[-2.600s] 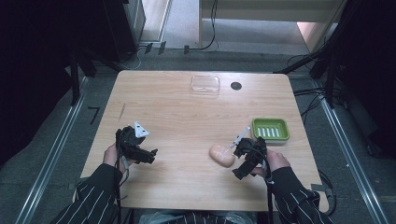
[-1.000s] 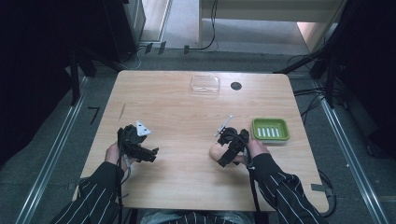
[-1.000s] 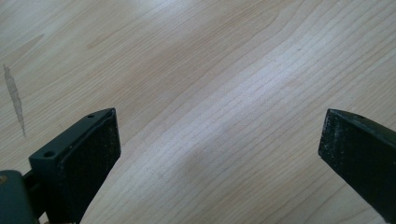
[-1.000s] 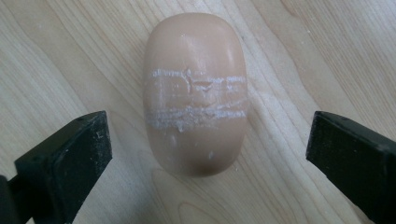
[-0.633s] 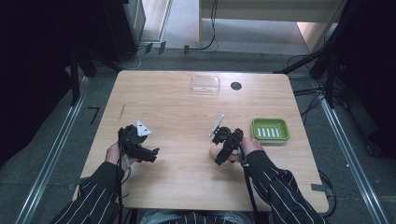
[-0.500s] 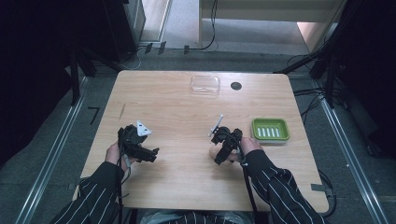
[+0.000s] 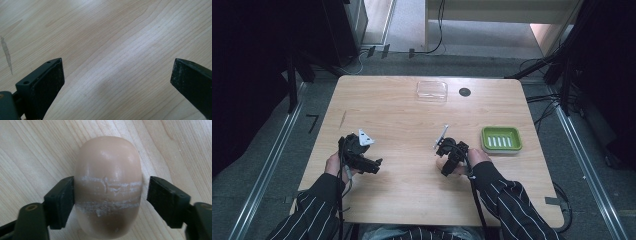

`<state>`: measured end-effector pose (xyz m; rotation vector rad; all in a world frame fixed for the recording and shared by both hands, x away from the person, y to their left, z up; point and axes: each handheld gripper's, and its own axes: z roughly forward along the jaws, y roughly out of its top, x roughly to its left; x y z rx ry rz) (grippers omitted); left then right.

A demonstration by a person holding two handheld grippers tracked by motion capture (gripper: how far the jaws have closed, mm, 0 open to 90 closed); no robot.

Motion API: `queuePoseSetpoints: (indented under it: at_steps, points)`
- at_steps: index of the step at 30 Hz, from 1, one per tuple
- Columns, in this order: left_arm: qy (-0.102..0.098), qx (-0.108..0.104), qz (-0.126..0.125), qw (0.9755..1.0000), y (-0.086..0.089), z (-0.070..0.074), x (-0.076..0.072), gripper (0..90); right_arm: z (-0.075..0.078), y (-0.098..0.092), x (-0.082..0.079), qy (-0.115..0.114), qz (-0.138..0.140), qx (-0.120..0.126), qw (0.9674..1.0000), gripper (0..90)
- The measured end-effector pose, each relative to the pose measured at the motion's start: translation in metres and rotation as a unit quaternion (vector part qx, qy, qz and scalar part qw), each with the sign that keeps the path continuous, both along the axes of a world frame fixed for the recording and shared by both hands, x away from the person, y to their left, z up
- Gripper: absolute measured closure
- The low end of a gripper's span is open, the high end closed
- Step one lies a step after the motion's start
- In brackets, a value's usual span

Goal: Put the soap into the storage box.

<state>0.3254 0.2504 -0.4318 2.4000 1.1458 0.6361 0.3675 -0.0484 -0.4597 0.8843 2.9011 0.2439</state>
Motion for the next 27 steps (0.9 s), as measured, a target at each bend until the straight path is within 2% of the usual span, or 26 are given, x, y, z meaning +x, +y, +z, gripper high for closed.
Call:
queuePoseSetpoints:
  at_steps: [6, 8, 15, 27]
  points:
    - [0.002, 0.000, 0.001, 1.0000, 0.0004, -0.0004, 0.0007, 0.0, -0.0041, 0.0024, -0.0004, -0.002, 0.003, -0.009, 1.0000, 26.3]
    - [0.002, -0.002, -0.001, 1.0000, 0.0006, -0.0005, 0.0006, 0.0, -0.0035, 0.0023, -0.0011, -0.006, 0.000, -0.005, 1.0000, 32.2]
    - [0.000, -0.004, 0.003, 1.0000, 0.0027, 0.0006, 0.0005, 0.0, -0.0031, 0.0008, -0.0005, -0.003, -0.001, -0.004, 1.0000, 33.3]
    - [-0.001, -0.006, 0.002, 1.0000, 0.0024, 0.0012, -0.0003, 0.0, 0.0006, 0.0009, -0.0025, -0.012, 0.006, -0.011, 0.9998, 33.6]
